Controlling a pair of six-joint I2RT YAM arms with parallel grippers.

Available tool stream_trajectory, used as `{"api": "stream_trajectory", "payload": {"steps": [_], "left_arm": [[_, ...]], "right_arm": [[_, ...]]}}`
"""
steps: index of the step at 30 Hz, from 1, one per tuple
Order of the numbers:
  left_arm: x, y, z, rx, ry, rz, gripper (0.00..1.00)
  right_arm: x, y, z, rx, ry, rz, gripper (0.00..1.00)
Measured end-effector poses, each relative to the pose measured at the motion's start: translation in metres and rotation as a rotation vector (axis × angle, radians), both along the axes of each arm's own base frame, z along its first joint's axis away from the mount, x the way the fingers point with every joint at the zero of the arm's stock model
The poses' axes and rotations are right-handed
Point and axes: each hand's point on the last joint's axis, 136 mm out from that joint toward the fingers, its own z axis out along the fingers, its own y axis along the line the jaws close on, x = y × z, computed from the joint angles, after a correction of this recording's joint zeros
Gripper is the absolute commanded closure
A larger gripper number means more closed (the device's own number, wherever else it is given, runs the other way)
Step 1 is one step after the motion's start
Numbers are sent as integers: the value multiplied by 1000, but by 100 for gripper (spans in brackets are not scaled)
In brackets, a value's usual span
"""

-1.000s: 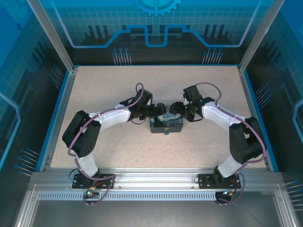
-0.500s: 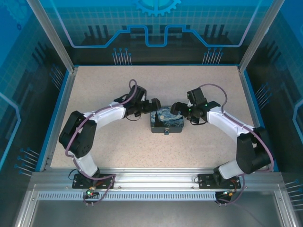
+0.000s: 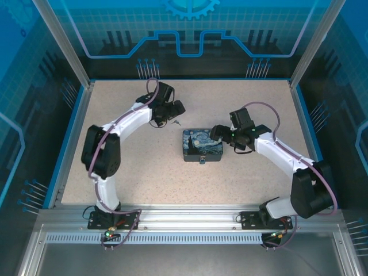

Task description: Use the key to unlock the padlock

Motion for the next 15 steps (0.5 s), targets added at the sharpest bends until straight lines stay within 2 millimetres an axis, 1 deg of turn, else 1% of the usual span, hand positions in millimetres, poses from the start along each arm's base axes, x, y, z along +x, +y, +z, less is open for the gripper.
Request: {"api": "stream_trajectory", "payload": {"steps": [3,5,6,7,9,12,14,15], "left_arm": [[2,0,-26,4,108,119,25],[3,0,-32,9,150,199,31],[4,-1,-32,10,162,237,35],[7,-2,-29,9,165,273,36],[14,-6,-17,-5,157,339,40],[23,-10,-4,-32,147,411,40],[27,-10,-3,-37,149,451,41],[28,-9,-6,-33,157,468,41]], "right_arm": [[-6,-2,0,1,-2,9,0],[-10,-1,3,13,-11,18,0],[-12,0,5,24,-14,24,0],[-13,1,6,32,-18,29,0],[-15,4,9,49,-22,38,0],[-15,7,11,67,-25,48,1],[-17,8,8,74,-18,54,1],[-20,8,5,75,-9,55,1]]}}
